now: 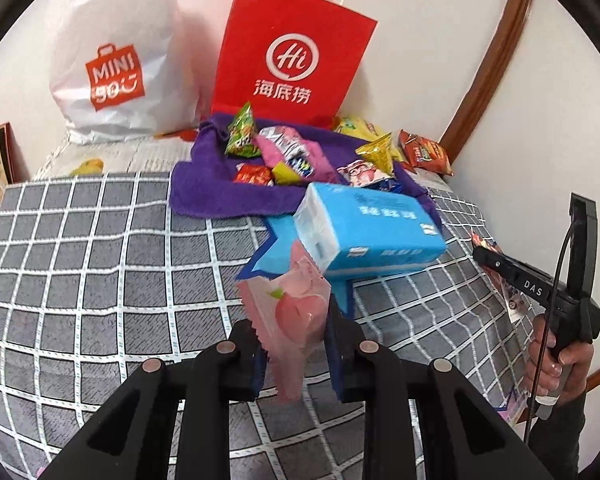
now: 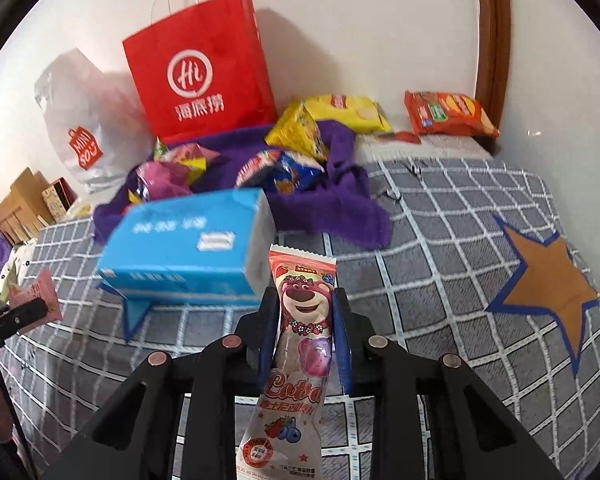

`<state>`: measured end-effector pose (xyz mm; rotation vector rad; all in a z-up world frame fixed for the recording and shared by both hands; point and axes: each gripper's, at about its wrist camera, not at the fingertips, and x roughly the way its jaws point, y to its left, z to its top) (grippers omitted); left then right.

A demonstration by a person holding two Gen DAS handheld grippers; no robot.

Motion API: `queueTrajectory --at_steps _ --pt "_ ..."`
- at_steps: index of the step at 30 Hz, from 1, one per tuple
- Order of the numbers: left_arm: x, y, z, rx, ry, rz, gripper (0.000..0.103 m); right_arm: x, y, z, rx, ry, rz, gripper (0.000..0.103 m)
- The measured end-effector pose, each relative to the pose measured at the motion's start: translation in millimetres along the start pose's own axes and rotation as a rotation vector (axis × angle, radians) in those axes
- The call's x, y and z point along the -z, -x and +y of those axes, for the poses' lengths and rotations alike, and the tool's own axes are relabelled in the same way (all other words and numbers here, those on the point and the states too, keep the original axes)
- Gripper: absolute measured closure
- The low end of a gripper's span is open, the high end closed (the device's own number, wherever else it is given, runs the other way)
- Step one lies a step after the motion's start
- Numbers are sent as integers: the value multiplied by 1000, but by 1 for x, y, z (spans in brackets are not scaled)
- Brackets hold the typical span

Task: Organize snacks
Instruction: 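Lift and carry the ice-pop wrapper and pink candy packet over the towel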

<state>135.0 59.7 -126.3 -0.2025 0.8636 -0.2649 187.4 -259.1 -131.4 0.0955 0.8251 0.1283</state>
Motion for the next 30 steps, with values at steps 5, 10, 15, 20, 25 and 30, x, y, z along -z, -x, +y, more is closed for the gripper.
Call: queueTrajectory --at_steps 5,10,15,20,25,30 --pt "-13 15 -14 16 -12 -23 80 -14 22 10 -18 20 -49 77" --pt "-29 29 -34 12 -41 -47 80 -28 42 18 -39 21 -88 77" --pt "-46 35 -46 26 -52 -60 80 -41 52 26 -45 21 -94 77" --pt "-65 37 -57 28 -69 -75 80 -58 54 36 -55 37 -102 77" --pt "-84 36 -63 22 -89 -87 80 -77 53 44 -62 60 -122 77" --pt "-105 32 -60 1 -96 -110 80 -100 46 50 -59 76 -140 77"
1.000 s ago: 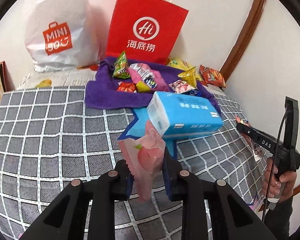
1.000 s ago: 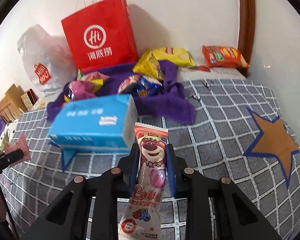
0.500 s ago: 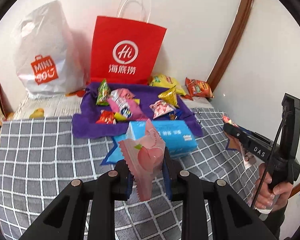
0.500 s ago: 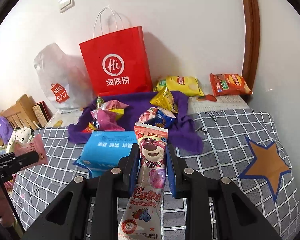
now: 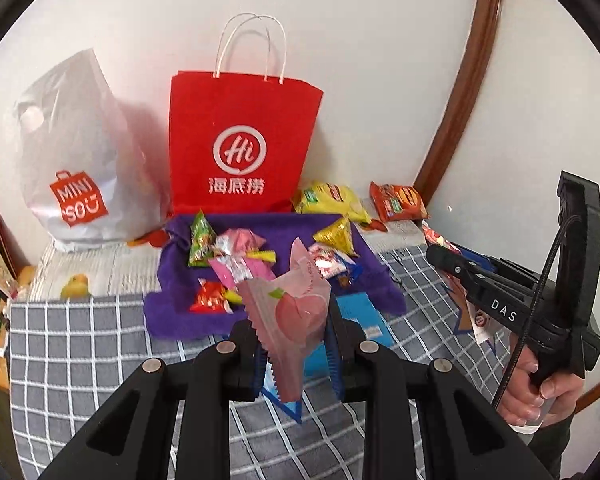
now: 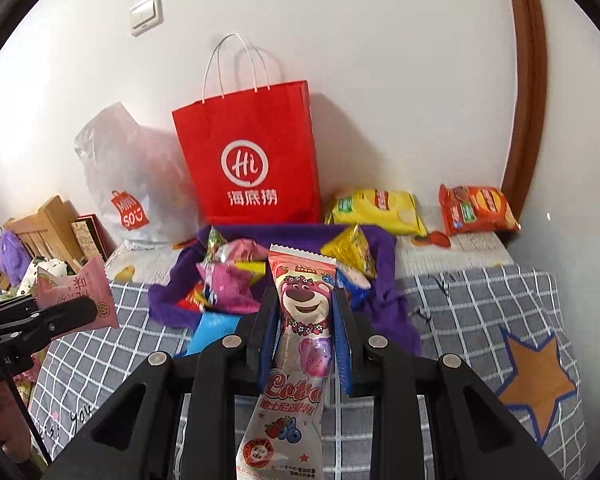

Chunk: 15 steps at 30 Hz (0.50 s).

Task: Organize snacks
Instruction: 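Lift and carry the ice-pop wrapper and pink candy packet over the towel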

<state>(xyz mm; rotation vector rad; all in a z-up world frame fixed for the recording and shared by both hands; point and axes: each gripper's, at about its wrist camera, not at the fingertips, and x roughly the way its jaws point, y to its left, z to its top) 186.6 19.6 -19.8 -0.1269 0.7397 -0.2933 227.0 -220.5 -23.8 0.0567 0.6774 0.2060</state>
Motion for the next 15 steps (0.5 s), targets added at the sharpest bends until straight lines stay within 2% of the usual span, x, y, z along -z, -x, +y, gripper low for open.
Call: queueTrajectory --at_steps 6,15 --pt "-20 -13 10 -44 -9 -13 80 -23 -26 -2 22 16 4 77" --pt "-42 -39 34 -72 8 -11 80 -50 -62 -4 34 35 5 77"
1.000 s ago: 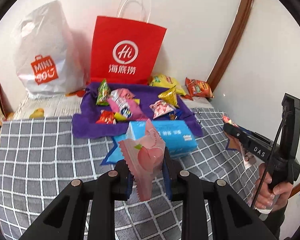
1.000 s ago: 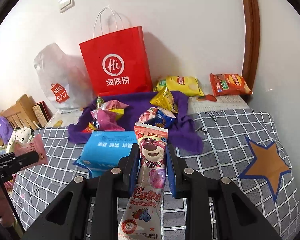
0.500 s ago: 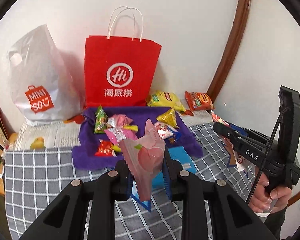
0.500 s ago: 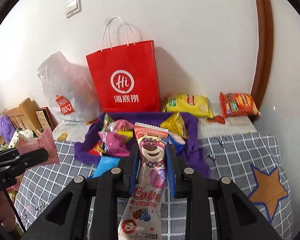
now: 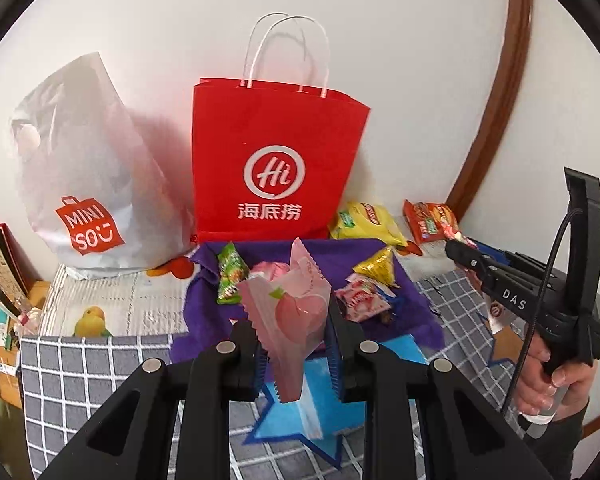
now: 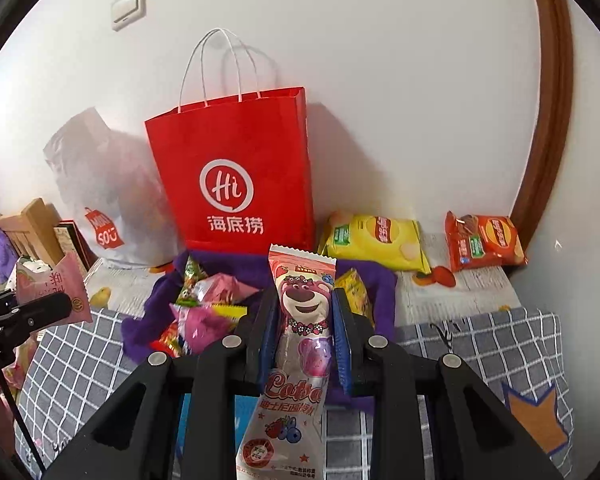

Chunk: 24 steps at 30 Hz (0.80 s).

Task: Organize snacks
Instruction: 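Lift and carry the ice-pop wrapper and pink candy packet over the towel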

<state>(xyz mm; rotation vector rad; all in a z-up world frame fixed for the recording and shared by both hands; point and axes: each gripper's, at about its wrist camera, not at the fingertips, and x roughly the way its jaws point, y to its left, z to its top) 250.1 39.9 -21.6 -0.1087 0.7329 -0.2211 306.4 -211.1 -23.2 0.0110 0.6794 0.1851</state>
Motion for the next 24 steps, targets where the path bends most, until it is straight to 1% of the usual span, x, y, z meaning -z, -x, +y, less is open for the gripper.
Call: queueTrajectory --at_steps 6,12,17,24 --pt "-8 -21 13 -32 1 3 80 -12 -22 -3 12 2 3 77" --pt "-20 -42 26 -26 35 16 80 -21 -42 -1 12 15 8 77" --pt "-31 -57 27 -26 28 21 80 -27 -63 0 6 25 19 77" --pt "-38 -89 26 -10 38 54 80 -21 -98 -8 -2 34 68 77"
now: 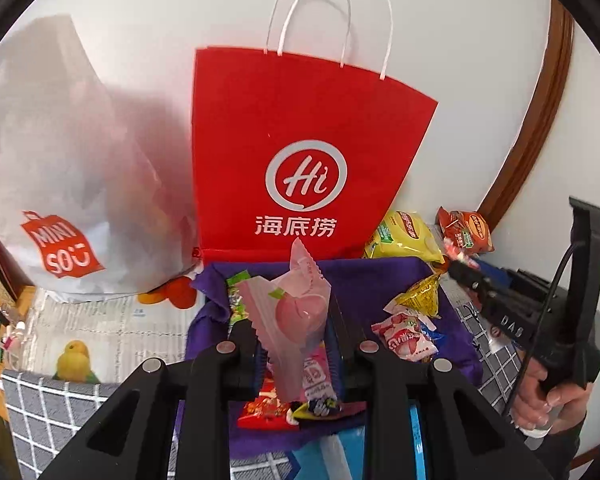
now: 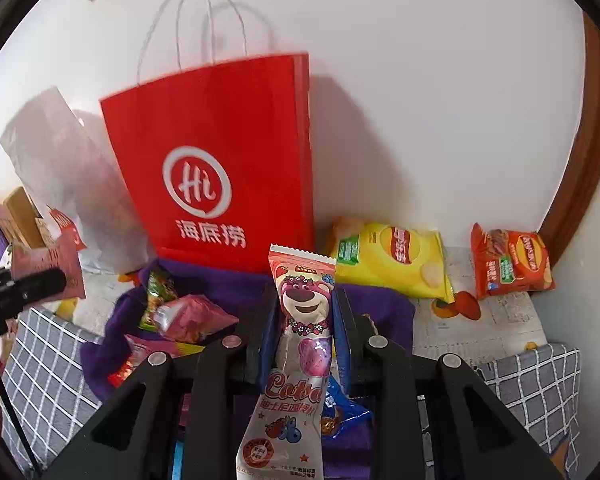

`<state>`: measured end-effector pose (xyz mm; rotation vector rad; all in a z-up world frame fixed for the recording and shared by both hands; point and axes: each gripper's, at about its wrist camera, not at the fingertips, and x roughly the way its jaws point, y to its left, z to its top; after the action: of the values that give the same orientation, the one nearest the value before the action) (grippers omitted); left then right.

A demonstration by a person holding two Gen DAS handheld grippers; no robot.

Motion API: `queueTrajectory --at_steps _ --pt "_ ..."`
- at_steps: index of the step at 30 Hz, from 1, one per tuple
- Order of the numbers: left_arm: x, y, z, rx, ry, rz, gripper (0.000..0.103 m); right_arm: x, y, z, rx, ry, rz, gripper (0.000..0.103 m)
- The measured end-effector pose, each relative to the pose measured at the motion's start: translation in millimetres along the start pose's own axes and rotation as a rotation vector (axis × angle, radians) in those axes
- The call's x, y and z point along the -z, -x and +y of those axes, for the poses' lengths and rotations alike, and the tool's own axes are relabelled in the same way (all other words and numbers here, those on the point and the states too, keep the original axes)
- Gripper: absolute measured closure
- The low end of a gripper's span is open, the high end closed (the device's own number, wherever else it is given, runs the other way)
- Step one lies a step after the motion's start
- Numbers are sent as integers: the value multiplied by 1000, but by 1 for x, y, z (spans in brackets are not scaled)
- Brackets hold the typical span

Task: Organize snacks
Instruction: 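Lift and carry the ice-pop wrapper and pink candy packet over the towel, then open the right tool over the towel while the left tool releases the pink packet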

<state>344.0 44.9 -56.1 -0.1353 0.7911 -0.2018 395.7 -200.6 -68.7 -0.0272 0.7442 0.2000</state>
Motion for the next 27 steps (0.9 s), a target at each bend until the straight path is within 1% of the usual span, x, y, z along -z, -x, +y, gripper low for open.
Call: queueTrajectory --at_steps 3,5,11,13,15,17,24,27 --pt "-2 -16 -3 9 -4 18 80 4 -16 -3 -3 10 46 77" --pt "-3 -24 -5 18 -6 29 80 6 -21 -3 9 27 50 77" --pt "0 -45 -8 39 -8 54 80 9 -31 -2 -20 40 73 77" --pt "2 -52 -8 37 -16 78 80 11 -36 1 -39 50 88 77" --pt "3 -55 -6 33 -15 84 80 13 -41 5 -57 58 107 77" --pt "5 -60 -4 46 -7 103 80 17 -48 9 -68 72 128 77" --pt "11 -77 -3 110 13 168 79 29 -68 15 -48 79 192 76" --pt "15 -85 -4 116 12 195 79 32 -75 11 -42 61 219 76"
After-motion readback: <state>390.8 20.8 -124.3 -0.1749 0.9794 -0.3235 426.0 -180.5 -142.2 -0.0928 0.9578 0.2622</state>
